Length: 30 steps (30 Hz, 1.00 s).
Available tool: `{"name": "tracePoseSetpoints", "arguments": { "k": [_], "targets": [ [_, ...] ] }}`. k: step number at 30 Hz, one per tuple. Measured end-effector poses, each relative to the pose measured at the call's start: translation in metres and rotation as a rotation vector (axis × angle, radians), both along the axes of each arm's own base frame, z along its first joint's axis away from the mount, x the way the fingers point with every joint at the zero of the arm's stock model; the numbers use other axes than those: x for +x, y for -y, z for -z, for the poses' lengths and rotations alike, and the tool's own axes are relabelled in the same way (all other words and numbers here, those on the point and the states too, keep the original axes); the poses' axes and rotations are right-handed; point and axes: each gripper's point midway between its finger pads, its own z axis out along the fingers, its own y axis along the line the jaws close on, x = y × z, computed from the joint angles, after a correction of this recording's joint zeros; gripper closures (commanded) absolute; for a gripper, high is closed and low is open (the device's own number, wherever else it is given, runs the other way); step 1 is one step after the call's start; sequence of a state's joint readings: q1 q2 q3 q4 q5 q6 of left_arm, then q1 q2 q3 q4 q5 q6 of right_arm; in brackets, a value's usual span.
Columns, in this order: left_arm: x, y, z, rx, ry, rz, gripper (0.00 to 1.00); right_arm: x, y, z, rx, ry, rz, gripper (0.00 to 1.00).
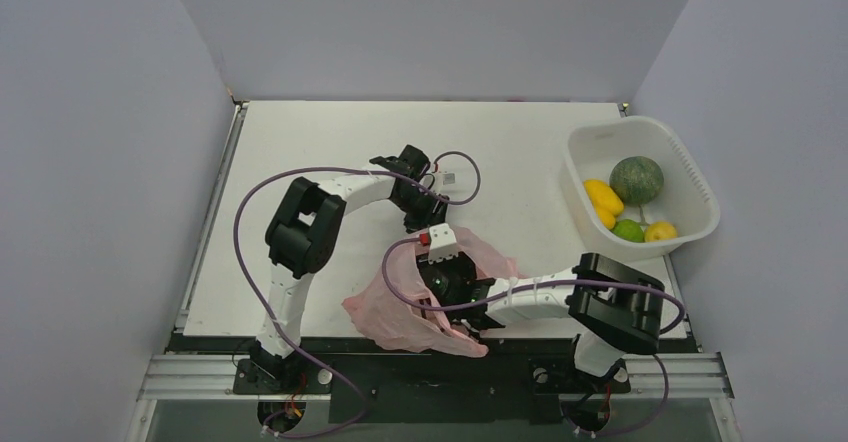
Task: Take the fake fruits out of the plastic bag
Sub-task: Take out the fake fruit from the plastic bag.
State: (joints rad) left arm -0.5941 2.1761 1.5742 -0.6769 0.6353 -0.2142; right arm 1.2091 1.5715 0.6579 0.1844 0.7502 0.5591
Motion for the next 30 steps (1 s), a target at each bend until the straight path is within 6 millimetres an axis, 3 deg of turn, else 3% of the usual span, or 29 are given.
{"name": "tracePoseSetpoints", "arguments": {
  "k": [2, 6, 8, 12, 15, 17, 19, 22, 24, 27, 30],
  "targets": [
    [0.000, 0.000, 0.000, 0.000, -0.001, 0.000, 0.60, 0.006, -0.005, 0.006, -0.017, -0.004, 0.004, 0.18],
    [0.000, 0.000, 0.000, -0.001, -0.002, 0.001, 0.59, 0.015, -0.015, 0.016, -0.057, -0.004, 0.002, 0.32],
    [0.000, 0.000, 0.000, -0.002, 0.000, 0.001, 0.57, 0.018, -0.018, 0.016, -0.065, 0.003, 0.004, 0.52],
    [0.004, -0.003, -0.001, -0.003, 0.007, -0.005, 0.53, 0.019, -0.019, 0.014, -0.066, 0.010, 0.010, 0.77],
    [0.017, -0.015, -0.007, 0.002, 0.035, -0.045, 0.51, 0.016, -0.018, 0.012, -0.060, 0.010, 0.003, 0.85],
    [0.030, -0.035, -0.018, 0.002, 0.060, -0.101, 0.49, 0.014, -0.015, 0.008, -0.043, 0.013, 0.001, 0.88],
    [0.052, -0.066, -0.041, -0.009, 0.112, -0.191, 0.48, 0.011, -0.011, 0.003, -0.018, 0.017, -0.004, 0.91],
    [0.088, -0.120, -0.091, -0.042, 0.242, -0.345, 0.45, 0.009, -0.008, -0.003, 0.006, 0.020, -0.009, 0.94],
    [0.098, -0.148, -0.123, -0.059, 0.325, -0.425, 0.43, 0.008, -0.009, -0.003, 0.015, 0.016, -0.016, 0.95],
    [0.080, -0.169, -0.165, -0.084, 0.429, -0.483, 0.42, 0.006, -0.012, -0.002, 0.027, 0.006, -0.033, 0.95],
    [0.034, -0.171, -0.181, -0.122, 0.482, -0.477, 0.40, 0.004, -0.013, -0.001, 0.045, -0.009, -0.047, 0.95]
  ]
}}
